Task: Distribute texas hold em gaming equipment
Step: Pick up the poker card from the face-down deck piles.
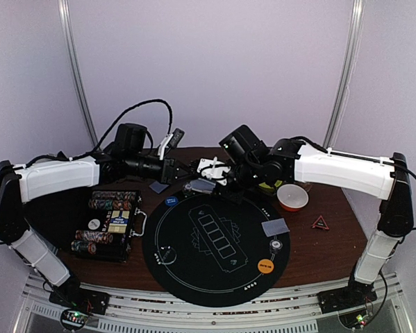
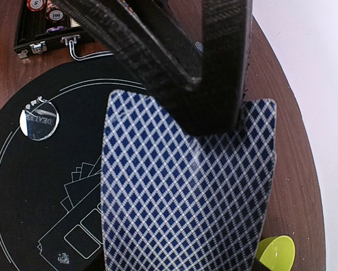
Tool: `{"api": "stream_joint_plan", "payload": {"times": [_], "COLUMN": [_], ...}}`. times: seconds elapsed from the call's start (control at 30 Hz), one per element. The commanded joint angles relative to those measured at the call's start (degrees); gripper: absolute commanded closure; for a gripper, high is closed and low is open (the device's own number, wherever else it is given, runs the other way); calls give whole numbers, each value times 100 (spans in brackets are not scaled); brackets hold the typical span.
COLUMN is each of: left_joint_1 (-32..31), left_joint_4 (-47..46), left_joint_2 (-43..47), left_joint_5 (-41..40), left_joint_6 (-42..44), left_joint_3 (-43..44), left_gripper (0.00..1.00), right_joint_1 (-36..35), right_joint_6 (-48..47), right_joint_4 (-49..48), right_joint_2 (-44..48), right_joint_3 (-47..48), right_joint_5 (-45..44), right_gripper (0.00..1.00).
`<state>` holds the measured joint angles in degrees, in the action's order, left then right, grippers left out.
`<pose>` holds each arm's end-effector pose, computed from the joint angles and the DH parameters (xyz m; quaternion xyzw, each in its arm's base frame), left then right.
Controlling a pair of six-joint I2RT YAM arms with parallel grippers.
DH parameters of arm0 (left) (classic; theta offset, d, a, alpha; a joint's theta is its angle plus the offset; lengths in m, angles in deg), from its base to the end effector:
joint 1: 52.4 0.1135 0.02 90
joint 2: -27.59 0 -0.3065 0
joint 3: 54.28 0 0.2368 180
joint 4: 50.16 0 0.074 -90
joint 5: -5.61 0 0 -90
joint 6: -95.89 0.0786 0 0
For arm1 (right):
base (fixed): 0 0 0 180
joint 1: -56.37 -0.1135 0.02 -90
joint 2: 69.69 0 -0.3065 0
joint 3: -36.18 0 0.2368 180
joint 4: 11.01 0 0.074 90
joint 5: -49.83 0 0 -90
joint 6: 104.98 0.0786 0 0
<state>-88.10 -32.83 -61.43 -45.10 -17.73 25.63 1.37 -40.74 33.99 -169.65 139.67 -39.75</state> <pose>0.2709 -0.2559 0.3224 0.2603 0.7775 -0.4938 0.2896 0.2426 0.3474 0.3289 -0.5918 0.6935 0.1070 0.3968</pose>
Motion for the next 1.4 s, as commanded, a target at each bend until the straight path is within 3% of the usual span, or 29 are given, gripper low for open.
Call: {"api": "stream_joint_plan", "payload": {"times": [0.0, 0.17, 0.3, 0.77, 1.2, 1.37], "left_joint_1": [37, 37, 37, 218, 610, 1049], "left_joint_4": [-279, -353, -326, -500, -1495, -2338], "left_joint_2": [84, -58, -49, 258, 445, 735], "left_joint_5": [254, 454, 409, 569, 864, 646], "left_joint_6": [16, -24, -11, -214, -1124, -2045], "left_joint_3": [-63, -21, 7, -161, -574, -1016], "left_gripper": [72, 80, 100, 100, 100, 100], "right_joint_1": [-40, -44, -39, 184, 373, 425], "right_joint_6": [-43, -43, -43, -53, 27, 52], "right_joint_4": [-20, -10, -12, -14, -106, -96], "right_joint_2": [165, 153, 170, 325, 529, 570], "right_joint_3": [-32, -22, -32, -279, -435, -474], "right_joint_5": [-103, -94, -119, -269, -196, -218], "right_gripper": [51, 51, 51, 51, 52, 52]}}
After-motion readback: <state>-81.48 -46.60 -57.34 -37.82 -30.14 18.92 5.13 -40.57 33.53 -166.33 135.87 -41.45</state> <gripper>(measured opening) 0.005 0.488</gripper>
